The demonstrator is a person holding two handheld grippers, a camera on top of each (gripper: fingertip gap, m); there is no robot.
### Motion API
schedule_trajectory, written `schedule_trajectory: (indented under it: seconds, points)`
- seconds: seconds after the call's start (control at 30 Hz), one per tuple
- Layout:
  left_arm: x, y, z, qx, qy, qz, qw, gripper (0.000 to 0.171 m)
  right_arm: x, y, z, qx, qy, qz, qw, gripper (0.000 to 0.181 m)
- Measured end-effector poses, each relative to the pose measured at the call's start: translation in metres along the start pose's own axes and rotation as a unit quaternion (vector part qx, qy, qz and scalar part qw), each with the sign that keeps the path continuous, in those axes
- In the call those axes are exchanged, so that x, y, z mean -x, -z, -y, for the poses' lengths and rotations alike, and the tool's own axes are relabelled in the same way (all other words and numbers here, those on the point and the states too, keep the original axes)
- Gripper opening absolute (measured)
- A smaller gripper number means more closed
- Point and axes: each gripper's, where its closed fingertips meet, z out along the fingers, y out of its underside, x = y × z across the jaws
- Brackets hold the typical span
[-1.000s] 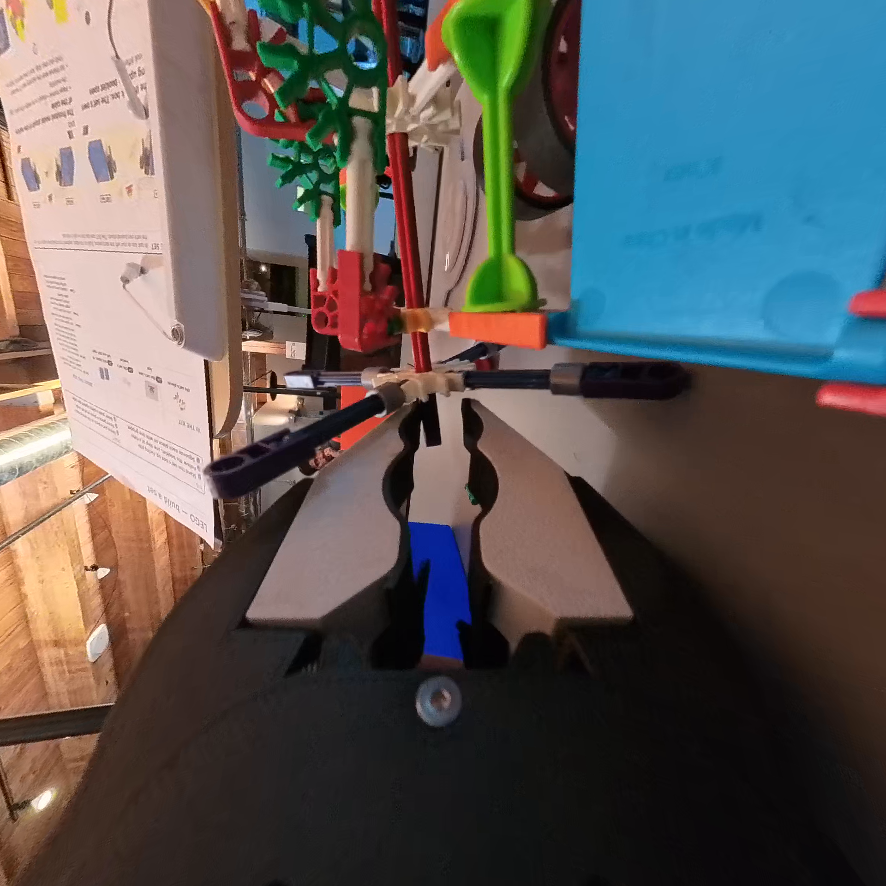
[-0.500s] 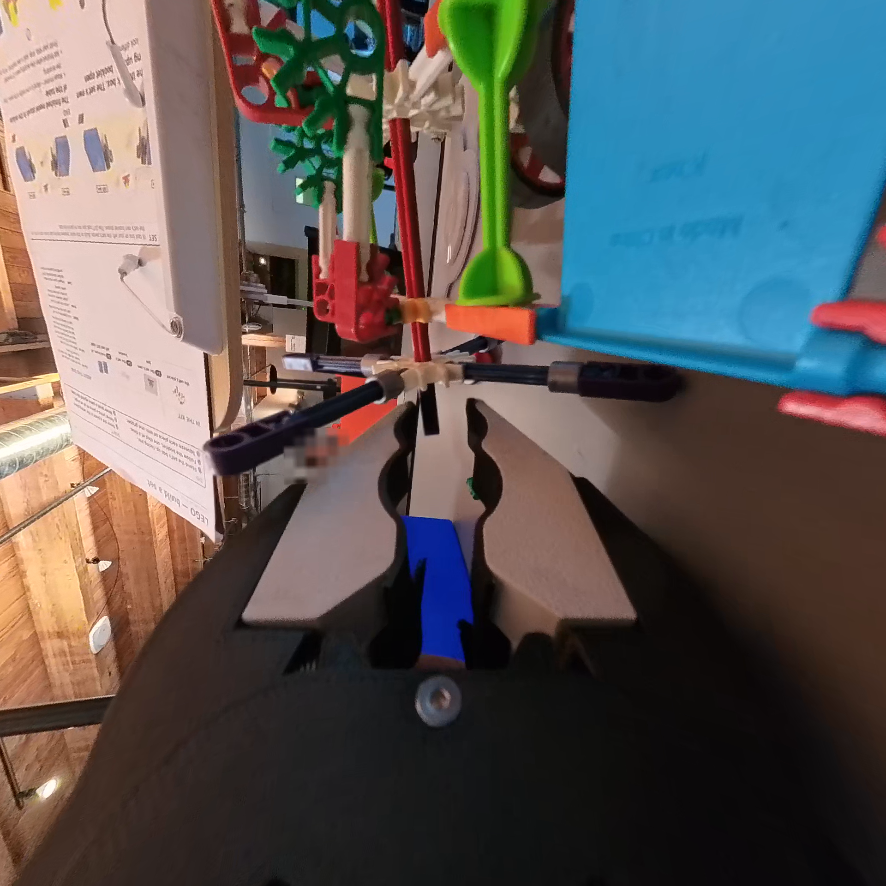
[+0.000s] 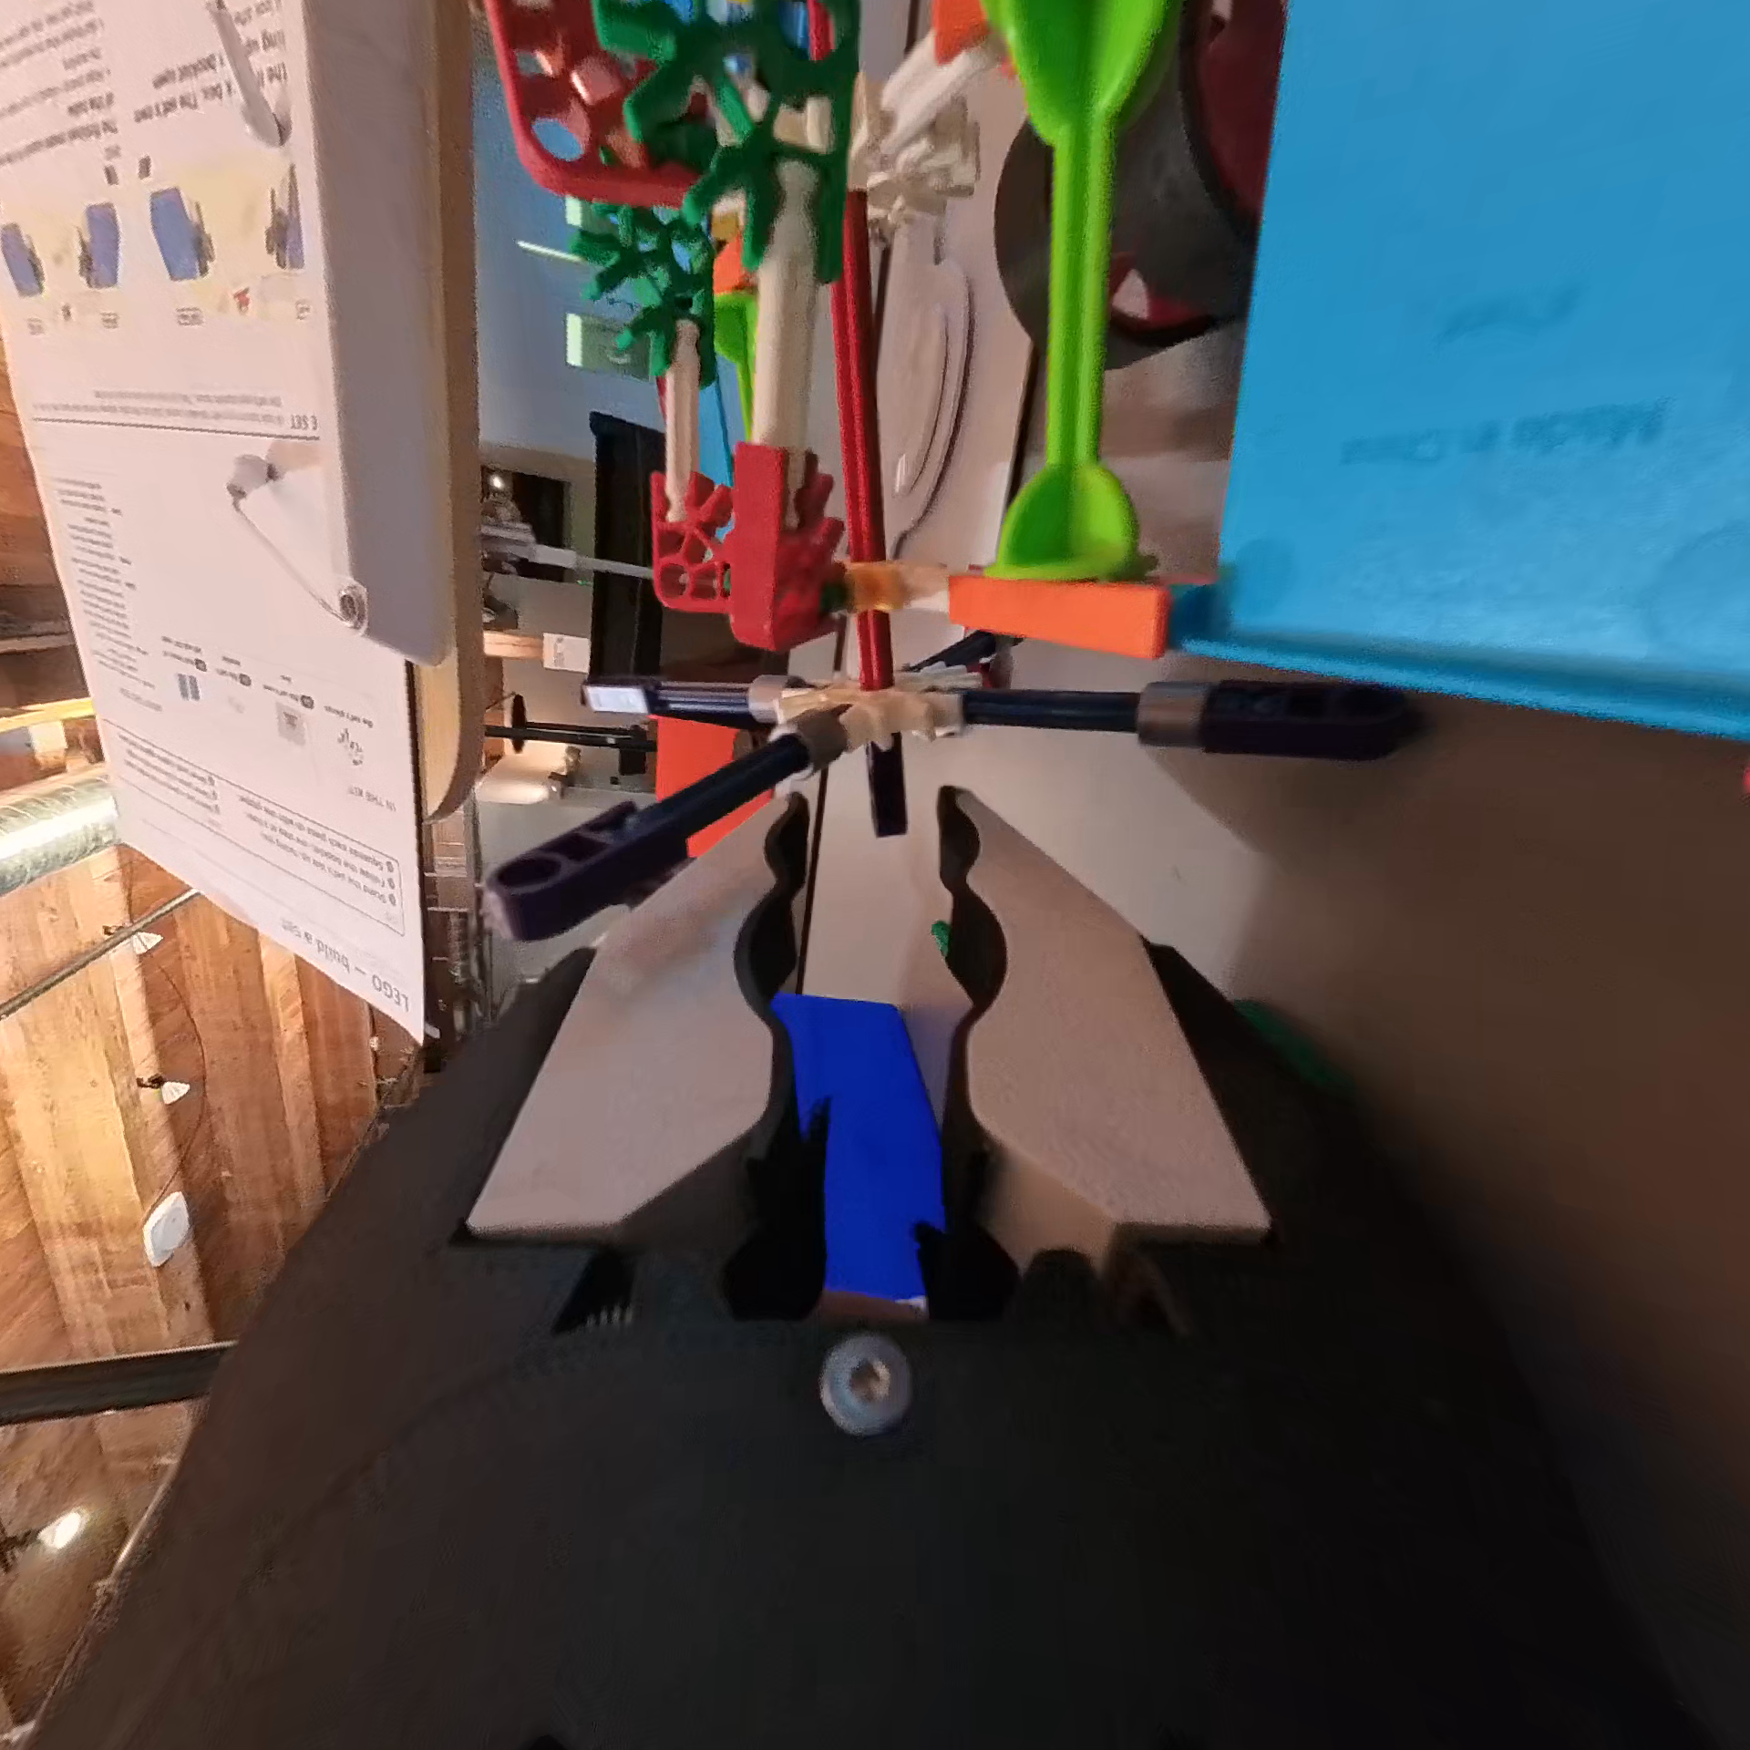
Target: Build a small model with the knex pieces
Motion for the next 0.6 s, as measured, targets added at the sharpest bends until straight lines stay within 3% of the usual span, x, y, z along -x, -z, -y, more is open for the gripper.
schedule_trajectory:
  seconds: [0.1,0.2,0.53,0.6]
  points:
    - [0.002,0.001,-0.001,0.0,0.005,-0.002,1.0,0.027,-0.001,0.001,0.003,-0.01,0.002,-0.008,1.0,0.019]
    - [0.0,0.0,0.0,-0.001,0.006,-0.008,1.0,0.026,-0.001,0.001,0.007,-0.019,0.004,-0.019,1.0,0.004]
    - [-0.011,-0.001,0.011,-0.021,-0.007,-0.027,0.999,0.023,0.001,-0.005,0.002,-0.003,-0.003,-0.022,1.0,0.003]
    - [-0.012,-0.001,0.011,-0.019,-0.008,-0.03,0.999,0.024,0.001,-0.006,0.001,0.005,-0.006,-0.024,1.0,0.02]
